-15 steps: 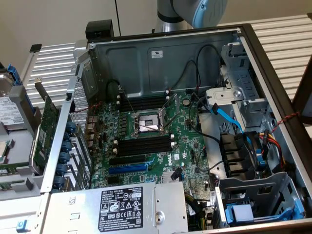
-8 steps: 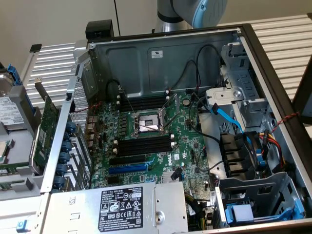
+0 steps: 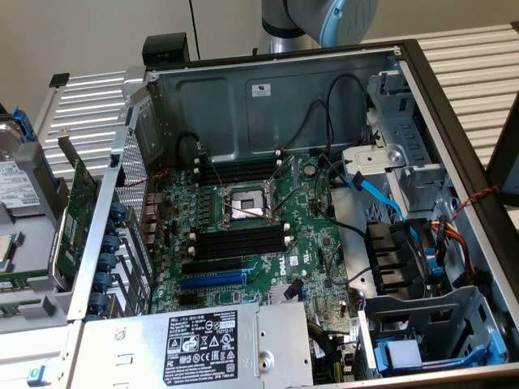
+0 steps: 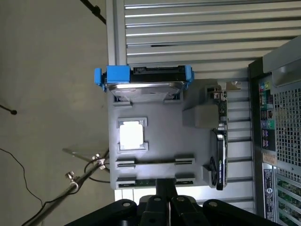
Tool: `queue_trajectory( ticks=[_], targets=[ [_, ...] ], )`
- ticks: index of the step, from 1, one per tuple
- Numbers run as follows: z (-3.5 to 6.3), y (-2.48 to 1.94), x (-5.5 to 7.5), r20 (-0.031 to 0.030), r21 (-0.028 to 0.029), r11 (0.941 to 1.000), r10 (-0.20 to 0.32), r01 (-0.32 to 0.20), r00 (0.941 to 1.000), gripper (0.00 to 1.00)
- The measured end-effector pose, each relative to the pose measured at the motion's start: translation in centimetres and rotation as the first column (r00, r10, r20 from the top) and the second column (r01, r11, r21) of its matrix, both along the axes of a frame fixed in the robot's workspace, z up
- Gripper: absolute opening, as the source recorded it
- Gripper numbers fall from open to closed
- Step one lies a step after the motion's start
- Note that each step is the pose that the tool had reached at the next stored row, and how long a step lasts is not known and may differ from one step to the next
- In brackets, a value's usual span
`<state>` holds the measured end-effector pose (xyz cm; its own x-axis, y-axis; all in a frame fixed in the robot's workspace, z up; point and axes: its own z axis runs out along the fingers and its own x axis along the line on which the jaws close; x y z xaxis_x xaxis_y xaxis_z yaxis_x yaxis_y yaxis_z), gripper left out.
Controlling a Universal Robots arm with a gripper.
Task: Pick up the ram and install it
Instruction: 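Pick up the ram and move it above insertion slot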
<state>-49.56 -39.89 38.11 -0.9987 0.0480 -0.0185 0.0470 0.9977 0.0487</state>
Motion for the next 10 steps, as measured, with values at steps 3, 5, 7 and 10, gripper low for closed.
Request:
queue_trajectory(
  ticks=[3,5,7,10],
  targets=[
    [-0.02,0.0,0.0,0.0001,0.0,0.9985,0.056,-0.056,0.9985,0.11],
    [-0.02,0.0,0.0,0.0,-0.0001,0.9958,0.091,-0.091,0.9958,0.11],
    [-0.03,0.0,0.0,0.0001,0.0,0.9917,0.128,-0.128,0.9917,0.11],
    [-0.04,0.0,0.01,0.0002,0.0,0.9835,0.181,-0.181,0.9835,0.11]
  ],
)
